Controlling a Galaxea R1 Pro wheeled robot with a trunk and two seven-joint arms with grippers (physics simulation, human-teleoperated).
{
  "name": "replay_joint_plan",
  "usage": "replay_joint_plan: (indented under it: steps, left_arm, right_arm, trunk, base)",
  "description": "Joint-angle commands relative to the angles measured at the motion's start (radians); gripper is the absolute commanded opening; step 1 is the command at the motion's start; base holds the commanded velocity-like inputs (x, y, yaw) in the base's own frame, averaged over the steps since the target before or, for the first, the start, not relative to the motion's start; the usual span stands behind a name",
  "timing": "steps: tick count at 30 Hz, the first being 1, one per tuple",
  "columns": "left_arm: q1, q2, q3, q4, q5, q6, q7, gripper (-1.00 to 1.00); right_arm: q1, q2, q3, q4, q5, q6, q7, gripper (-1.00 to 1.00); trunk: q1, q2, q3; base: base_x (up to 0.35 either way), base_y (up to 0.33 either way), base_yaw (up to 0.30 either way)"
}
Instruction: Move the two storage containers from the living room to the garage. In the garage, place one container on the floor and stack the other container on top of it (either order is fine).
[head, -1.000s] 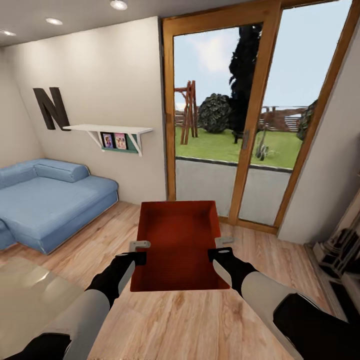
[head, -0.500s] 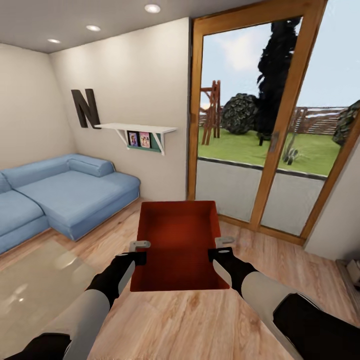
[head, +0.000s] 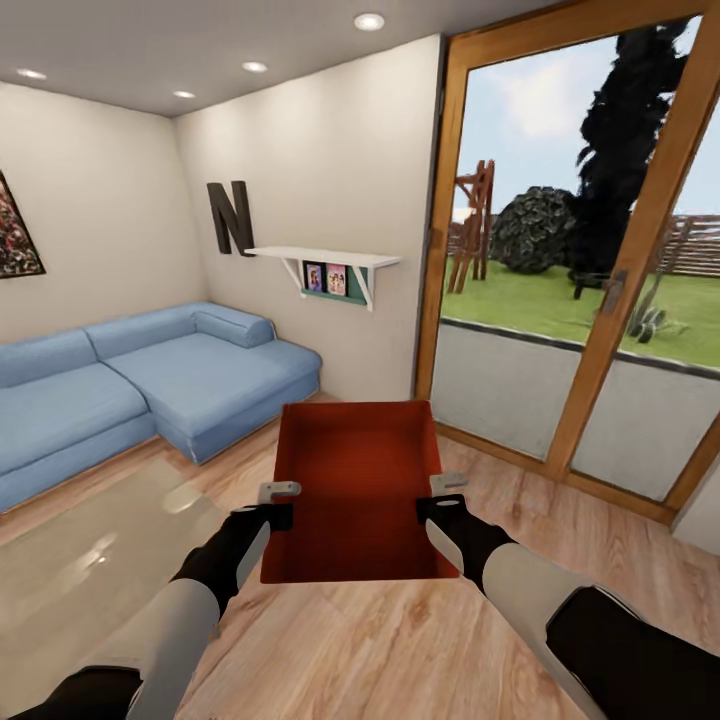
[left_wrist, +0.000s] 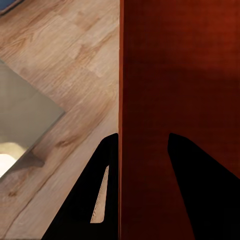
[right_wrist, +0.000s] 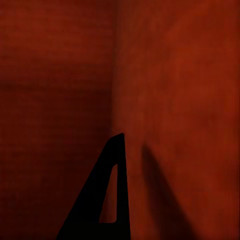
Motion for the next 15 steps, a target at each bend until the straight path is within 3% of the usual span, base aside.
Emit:
replay_joint_plan:
  steps: [1,15]
  left_arm:
    - [-0.001,0.001,0.013,0.0,0.0,0.006,0.008,-1.0]
    - [0.0,0.001,0.013,0.0,0.0,0.006,0.008,-1.0]
  right_arm:
    - [-0.001,-0.017,-0.021,-0.004,0.029,-0.062,-0.034,-1.0]
    - [-0.001,-0.016,-0.021,-0.004,0.029,-0.062,-0.034,-1.0]
  trunk:
    - [0.001,-0.002,-0.002]
    - [0.001,-0.002,0.005]
  base:
    - [0.0,0.0,0.295]
    - [0.0,0.0,0.295]
